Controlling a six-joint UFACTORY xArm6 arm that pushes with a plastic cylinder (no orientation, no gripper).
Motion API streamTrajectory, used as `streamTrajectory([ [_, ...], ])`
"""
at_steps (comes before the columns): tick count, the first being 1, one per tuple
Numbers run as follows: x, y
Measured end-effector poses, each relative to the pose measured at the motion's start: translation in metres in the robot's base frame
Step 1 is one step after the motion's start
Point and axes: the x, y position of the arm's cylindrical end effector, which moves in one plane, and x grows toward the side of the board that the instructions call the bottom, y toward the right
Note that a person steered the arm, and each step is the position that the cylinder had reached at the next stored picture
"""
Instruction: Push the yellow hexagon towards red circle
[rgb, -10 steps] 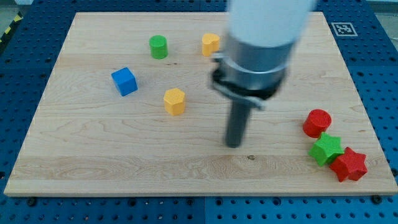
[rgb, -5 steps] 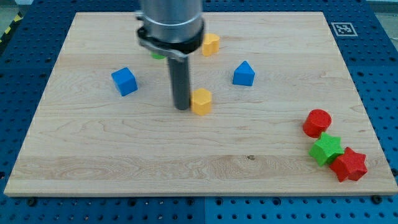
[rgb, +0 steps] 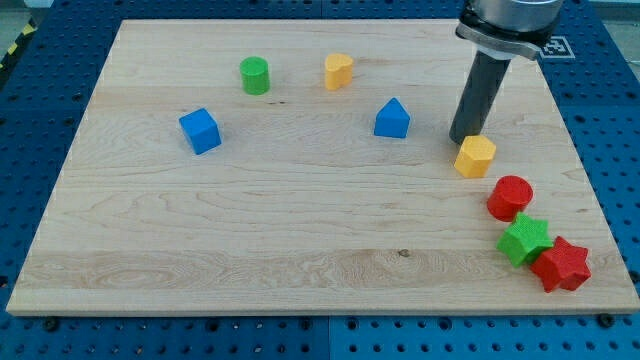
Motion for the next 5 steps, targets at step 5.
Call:
streamTrajectory([
  [5,0.023,0.009],
])
